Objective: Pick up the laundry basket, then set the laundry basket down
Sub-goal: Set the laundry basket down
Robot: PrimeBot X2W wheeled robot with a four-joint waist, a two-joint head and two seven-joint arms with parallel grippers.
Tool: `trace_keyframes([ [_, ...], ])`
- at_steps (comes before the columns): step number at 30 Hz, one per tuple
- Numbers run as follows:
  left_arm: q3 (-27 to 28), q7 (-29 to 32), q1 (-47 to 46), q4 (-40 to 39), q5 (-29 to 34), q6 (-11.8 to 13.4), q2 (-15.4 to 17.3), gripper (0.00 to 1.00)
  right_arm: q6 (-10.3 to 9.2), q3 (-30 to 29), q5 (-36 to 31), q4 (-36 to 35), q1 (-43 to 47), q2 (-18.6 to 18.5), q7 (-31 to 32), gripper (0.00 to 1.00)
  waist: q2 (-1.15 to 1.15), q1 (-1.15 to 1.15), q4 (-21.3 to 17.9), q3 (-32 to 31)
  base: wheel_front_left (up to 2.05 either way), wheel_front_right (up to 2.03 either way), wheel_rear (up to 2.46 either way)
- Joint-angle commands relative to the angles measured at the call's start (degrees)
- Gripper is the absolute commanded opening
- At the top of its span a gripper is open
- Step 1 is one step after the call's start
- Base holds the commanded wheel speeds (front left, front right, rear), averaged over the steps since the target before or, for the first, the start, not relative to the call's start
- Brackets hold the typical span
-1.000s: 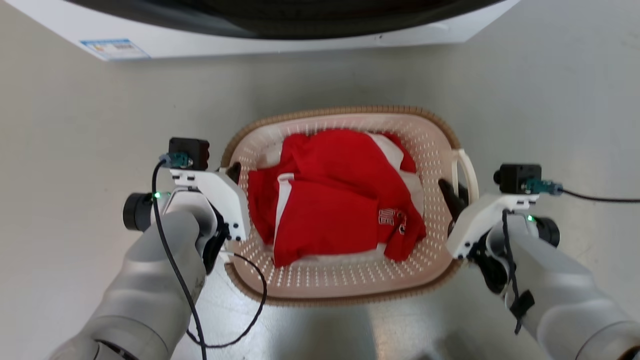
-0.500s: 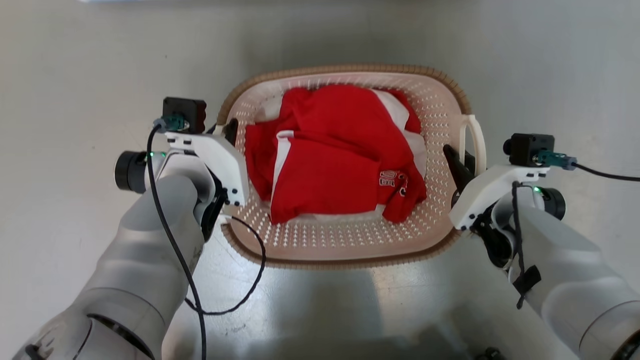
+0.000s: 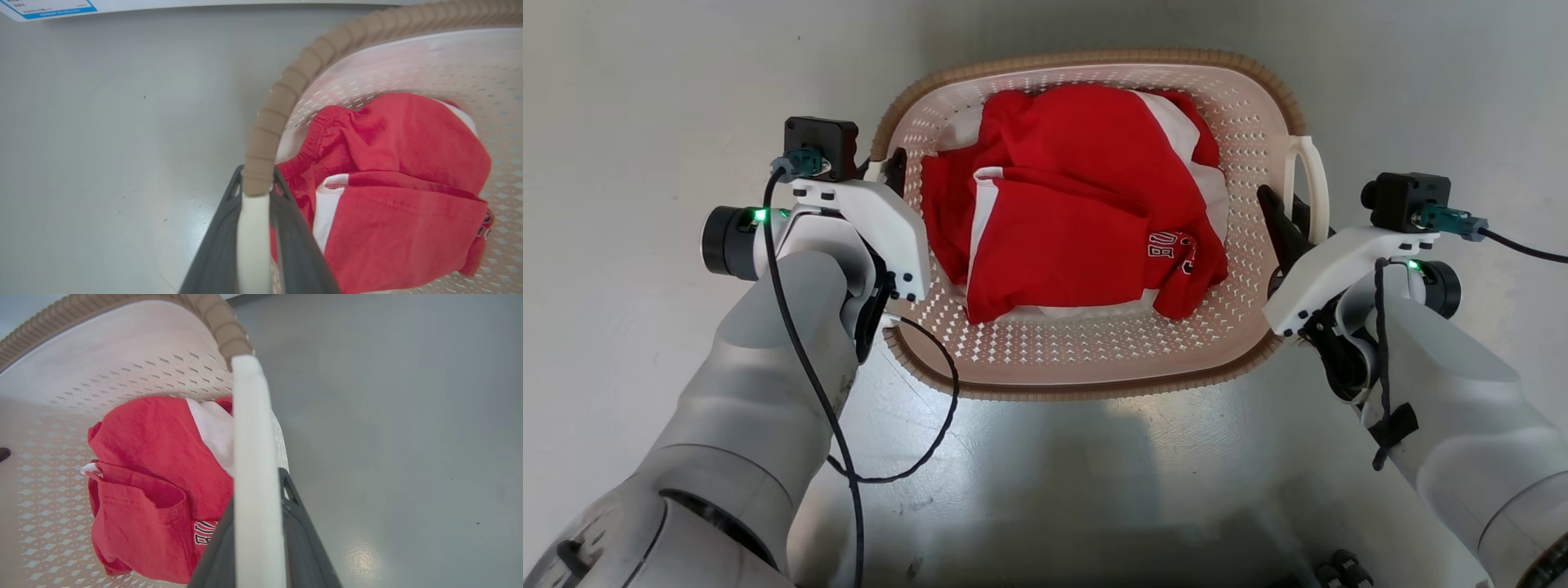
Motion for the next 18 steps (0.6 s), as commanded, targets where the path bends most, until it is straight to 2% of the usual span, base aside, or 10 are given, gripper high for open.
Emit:
trace_keyframes([
  [1,0.6,-0.6,-0.3,-0.2,0.8,0.4,1.1,0.0,0.26,-0.2,-0.8,-1.0,3.2,0.4,-0.9,0.0,0.0,0.0,0.2,0.1,0.0,0.0,0.0],
  [18,3.4,-0.6,-0.3,-1.5,2.9,0.9,1.2,0.0,0.26,-1.9,-5.5,-1.3,4.0,2.3,-0.9,0.0,0.0,0.0,1.2,0.9,0.0,0.0,0.0],
])
